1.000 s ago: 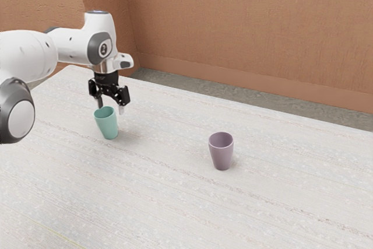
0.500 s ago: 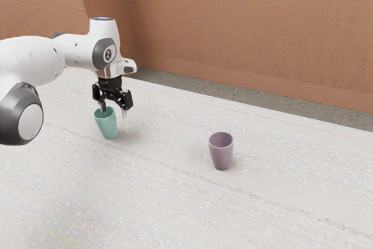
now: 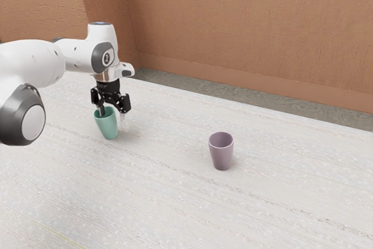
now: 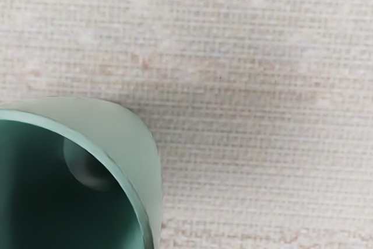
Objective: Place the left cup onto the right cup
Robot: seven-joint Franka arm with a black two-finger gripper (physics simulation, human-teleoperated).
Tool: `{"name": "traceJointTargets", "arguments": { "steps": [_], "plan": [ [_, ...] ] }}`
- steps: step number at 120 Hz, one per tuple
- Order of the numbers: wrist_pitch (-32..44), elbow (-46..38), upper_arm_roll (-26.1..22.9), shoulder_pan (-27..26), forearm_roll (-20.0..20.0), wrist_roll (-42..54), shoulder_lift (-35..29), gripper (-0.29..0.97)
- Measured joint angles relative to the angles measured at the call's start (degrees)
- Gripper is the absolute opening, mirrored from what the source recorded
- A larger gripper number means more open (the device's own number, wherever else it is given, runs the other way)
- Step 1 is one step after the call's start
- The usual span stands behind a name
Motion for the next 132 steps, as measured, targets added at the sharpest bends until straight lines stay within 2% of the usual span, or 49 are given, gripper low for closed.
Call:
{"name": "traceJointTargets", "arguments": {
  "steps": [89, 132],
  "plan": [
    [0.1, 1.8, -0.1, 0.4, 0.0, 0.1, 2.1, 0.42],
    [0.1, 1.8, -0.1, 0.7, 0.0, 0.1, 2.2, 0.36]
  ]
}}
